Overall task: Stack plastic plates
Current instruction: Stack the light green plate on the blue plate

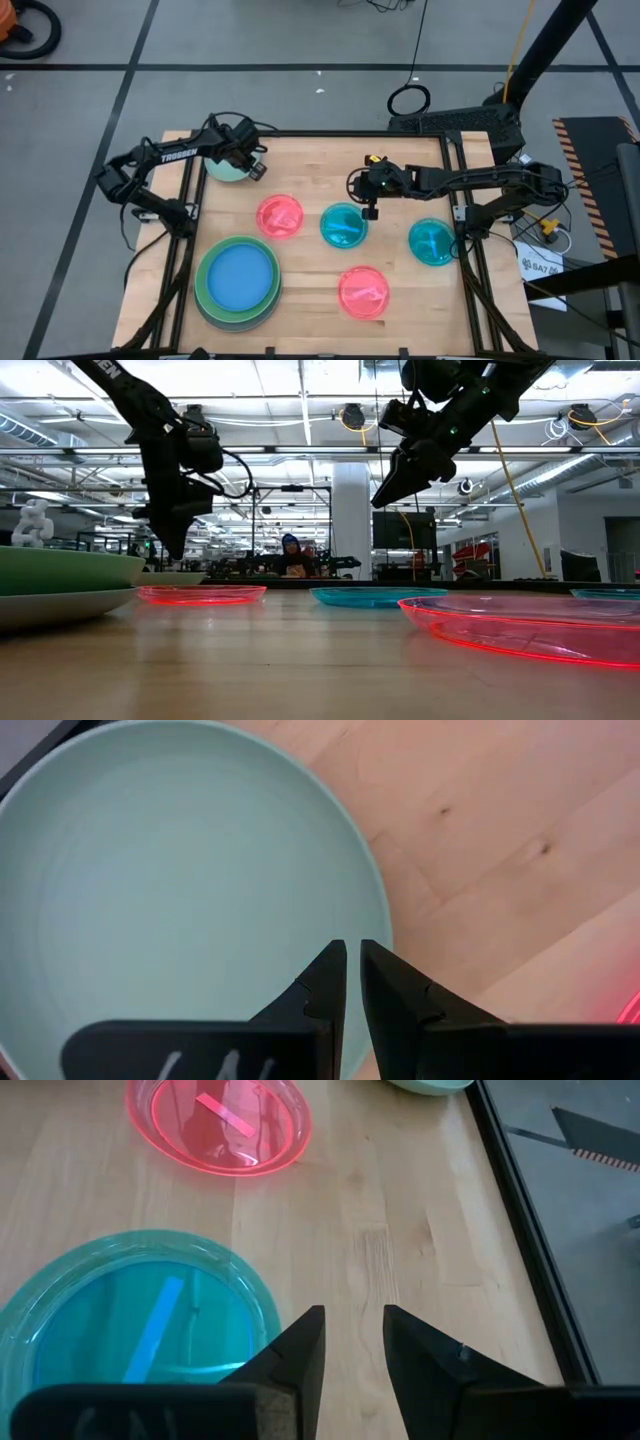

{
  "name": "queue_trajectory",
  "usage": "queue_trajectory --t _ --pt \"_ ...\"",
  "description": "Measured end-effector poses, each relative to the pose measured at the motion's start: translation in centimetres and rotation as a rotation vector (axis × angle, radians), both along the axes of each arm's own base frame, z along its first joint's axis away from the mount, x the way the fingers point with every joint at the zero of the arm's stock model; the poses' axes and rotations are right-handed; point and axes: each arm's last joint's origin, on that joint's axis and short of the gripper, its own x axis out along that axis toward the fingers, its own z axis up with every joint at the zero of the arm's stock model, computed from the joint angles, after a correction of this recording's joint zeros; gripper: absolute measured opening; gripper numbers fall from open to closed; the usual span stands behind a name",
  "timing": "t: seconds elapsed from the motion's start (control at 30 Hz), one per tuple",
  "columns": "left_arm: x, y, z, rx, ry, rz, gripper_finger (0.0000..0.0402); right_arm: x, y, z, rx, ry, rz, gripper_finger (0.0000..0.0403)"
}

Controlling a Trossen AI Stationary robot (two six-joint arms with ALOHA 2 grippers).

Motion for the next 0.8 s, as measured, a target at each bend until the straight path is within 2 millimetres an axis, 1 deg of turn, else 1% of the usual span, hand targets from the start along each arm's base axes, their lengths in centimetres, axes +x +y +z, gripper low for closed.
queue_trajectory --t 0.33,0.8 --pt "-0.09 -0.2 -0.06 -0.032 0.0 -0.007 0.0043 0.0 0.0 0.0 0.0 0.0 0.0 0.01" --pt "-0.05 -0.16 -0.04 -0.029 -0.007 0.0 0.0042 0.0 0.0 0.0 0.003 -0.001 -0.002 0.01"
